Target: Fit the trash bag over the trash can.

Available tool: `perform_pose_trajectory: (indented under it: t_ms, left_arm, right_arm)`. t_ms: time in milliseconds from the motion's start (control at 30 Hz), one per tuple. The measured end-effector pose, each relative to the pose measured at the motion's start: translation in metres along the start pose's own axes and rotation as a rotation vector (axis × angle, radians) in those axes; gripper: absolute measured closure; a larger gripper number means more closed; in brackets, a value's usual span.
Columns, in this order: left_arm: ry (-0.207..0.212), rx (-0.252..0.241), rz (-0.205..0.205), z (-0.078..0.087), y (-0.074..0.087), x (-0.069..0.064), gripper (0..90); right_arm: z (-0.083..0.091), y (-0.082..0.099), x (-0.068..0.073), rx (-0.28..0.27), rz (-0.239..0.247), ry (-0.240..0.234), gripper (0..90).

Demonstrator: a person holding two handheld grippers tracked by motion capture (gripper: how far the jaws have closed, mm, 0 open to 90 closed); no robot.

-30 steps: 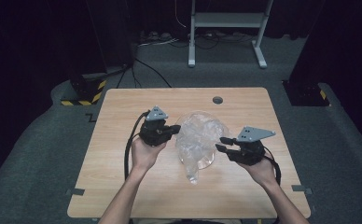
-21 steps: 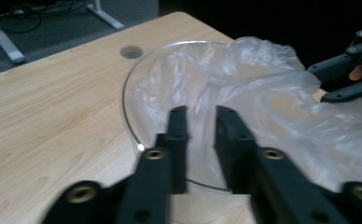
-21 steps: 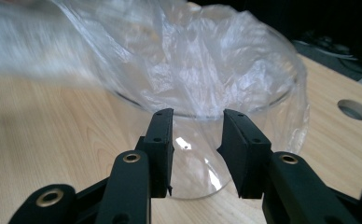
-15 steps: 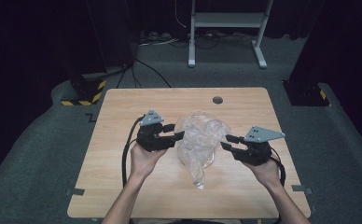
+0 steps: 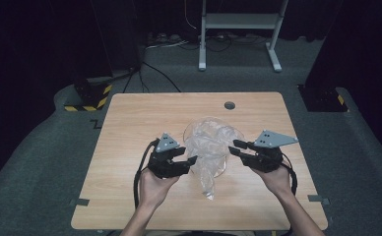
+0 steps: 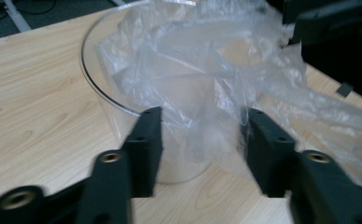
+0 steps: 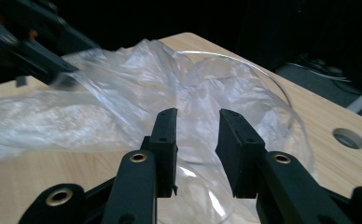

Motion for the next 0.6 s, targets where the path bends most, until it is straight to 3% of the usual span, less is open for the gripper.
perform_pose_trajectory:
  t_ms: [233, 500, 600]
  left_arm:
    - [0.009, 0.042, -0.046, -0.011, 0.005, -0.004, 76.0]
    - [0.017, 0.047, -0.046, -0.013, 0.004, -0.004, 82.9]
    - [0.005, 0.048, -0.055, -0.013, 0.005, -0.004, 83.3]
  right_arm:
    - [0.001, -0.006, 0.012, -0.020, 0.017, -0.052, 67.0]
    - [-0.006, -0.014, 0.027, -0.028, 0.059, -0.113, 65.9]
    - [-0.014, -0.013, 0.030, -0.007, 0.069, -0.134, 67.7]
Point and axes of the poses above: each handheld gripper's, and its own axes: z roughly backward along the jaws, y roughly out of its underside, x roughly to its left, the point moved 7 cm from there along -z, roughly forward along the jaws, and after that the axes turned 4 degrees about z, right-handed, at the moved point
